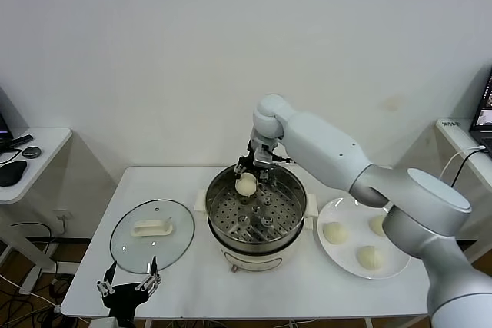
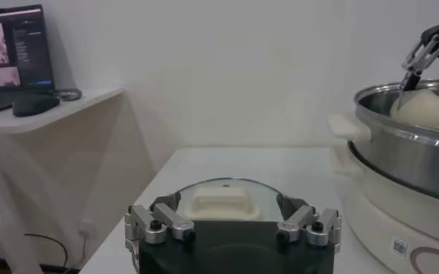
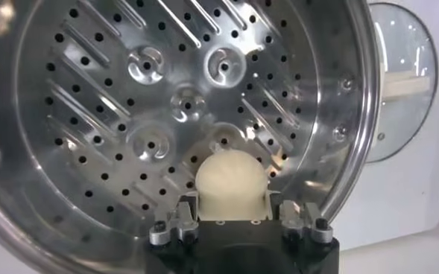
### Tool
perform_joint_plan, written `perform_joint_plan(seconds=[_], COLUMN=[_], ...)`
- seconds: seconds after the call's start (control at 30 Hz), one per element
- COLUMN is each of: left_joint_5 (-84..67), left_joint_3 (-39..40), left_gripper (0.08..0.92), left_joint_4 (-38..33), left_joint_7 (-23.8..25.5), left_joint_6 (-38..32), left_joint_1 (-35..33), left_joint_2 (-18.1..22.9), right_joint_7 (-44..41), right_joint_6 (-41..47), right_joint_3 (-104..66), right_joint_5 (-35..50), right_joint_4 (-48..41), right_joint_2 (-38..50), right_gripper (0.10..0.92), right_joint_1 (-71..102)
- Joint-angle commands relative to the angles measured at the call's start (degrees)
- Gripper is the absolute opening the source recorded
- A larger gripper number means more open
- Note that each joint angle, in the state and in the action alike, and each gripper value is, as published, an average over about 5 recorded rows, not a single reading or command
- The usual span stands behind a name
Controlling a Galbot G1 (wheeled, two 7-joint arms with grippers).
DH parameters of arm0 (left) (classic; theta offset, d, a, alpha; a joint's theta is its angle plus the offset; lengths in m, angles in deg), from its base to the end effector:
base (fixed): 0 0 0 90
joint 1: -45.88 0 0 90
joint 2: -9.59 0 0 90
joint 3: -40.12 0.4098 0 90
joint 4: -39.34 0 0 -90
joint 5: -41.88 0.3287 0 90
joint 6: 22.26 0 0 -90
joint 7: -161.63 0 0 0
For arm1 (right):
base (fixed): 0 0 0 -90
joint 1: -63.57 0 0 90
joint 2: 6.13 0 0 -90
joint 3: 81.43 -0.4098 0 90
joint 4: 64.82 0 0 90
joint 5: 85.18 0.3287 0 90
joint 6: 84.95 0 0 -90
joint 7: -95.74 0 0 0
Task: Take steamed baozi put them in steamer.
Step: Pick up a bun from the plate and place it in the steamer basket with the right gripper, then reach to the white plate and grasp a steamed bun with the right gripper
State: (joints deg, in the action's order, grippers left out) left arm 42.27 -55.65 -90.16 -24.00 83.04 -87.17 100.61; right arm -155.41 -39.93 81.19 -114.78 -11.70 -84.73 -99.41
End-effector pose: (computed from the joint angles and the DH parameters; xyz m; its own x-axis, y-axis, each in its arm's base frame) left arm 0.0471 0.0219 -0.3192 -0.9288 -0.1978 0.3134 -0.1771 0.9797 0.0937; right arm 0.6394 0.1260 -0.1136 -0.1274 -0.2244 0.9661 -0.0723 -0.9694 -0.2347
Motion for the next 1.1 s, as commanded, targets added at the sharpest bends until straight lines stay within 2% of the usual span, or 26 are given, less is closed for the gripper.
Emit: perform_joint_plan(seconds=[0.03, 0.2, 0.33, 0.53, 0.7, 0.9, 1.0, 1.1], left_joint_5=[0.0, 0.0, 0.0, 0.0, -0.3, -1.0, -1.4, -1.7], left_joint_3=[0.0, 0.0, 0.0, 0.1, 0.1, 0.2, 0.0, -0.1], left_gripper=[0.823, 0.823, 0.823, 0.823, 0.823, 0.823, 0.823, 0.823], left_joint_4=[0.1, 0.3, 0.3, -0.1, -0.5, -0.9, -1.0, -1.0], left_joint_7=[0.0, 0.0, 0.0, 0.1, 0.2, 0.6, 0.8, 0.9], left_joint_6=[0.0, 0.0, 0.0, 0.0, 0.2, 0.8, 1.0, 1.2], left_joint_1=[0.0, 0.0, -0.1, -0.3, -0.2, 0.0, 0.2, 0.5], left_joint_2=[0.1, -0.1, -0.3, -0.3, -0.4, -1.1, -1.6, -2.1], right_joint_7=[0.3, -0.1, -0.9, -4.0, -4.3, -3.3, -2.8, -3.3], right_joint_6=[0.9, 3.0, 5.6, 14.7, 32.0, 52.8, 62.0, 67.6], right_joint_3=[0.0, 0.7, 1.9, 2.1, 1.7, 0.4, 0.6, 1.2], right_joint_5=[-0.5, 1.7, 8.3, 22.9, 31.9, 38.4, 38.4, 35.5], right_joint_4=[-0.1, 0.2, 0.9, 5.2, 10.2, 11.8, 11.6, 12.3], right_joint_2=[-0.3, 0.8, 2.3, 7.7, 14.8, 22.8, 26.2, 28.9], right_gripper=[0.687, 0.805, 0.821, 0.823, 0.823, 0.823, 0.823, 0.823], right_joint_1=[0.6, 0.2, -0.6, -5.2, -10.9, -14.5, -15.0, -14.3])
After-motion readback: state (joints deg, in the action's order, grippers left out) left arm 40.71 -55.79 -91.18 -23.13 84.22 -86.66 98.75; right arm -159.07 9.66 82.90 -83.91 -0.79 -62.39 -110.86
